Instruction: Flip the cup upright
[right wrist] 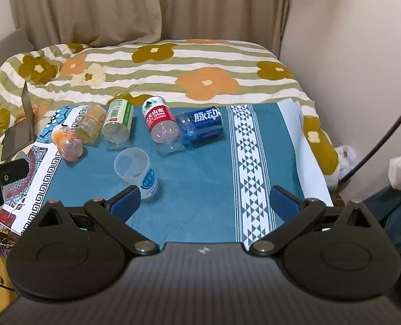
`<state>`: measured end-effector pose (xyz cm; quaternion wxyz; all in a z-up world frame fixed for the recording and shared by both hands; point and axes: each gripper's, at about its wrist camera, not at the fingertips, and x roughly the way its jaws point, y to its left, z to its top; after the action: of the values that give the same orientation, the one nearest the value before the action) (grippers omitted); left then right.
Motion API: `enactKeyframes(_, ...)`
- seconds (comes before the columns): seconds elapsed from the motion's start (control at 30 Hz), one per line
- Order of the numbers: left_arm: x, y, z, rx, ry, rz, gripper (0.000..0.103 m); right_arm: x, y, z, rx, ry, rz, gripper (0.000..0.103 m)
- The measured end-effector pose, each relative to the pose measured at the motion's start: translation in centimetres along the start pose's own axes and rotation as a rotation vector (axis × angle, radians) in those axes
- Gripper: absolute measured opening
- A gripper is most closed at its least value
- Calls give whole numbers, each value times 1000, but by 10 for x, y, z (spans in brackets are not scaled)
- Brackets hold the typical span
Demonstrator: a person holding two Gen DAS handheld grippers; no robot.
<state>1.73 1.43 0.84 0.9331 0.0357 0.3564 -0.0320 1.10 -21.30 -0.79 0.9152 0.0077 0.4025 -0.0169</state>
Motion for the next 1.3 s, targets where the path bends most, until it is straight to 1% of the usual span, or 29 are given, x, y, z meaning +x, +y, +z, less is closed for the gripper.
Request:
enactKeyframes(0.37, -6, -2, -1, 29, -26, 12, 103, -4, -1, 0, 10, -6, -9, 103)
enactKeyframes(1.3, -5, -3, -1, 30, -47, 18, 103, -2, 1, -3, 16, 9, -8, 103)
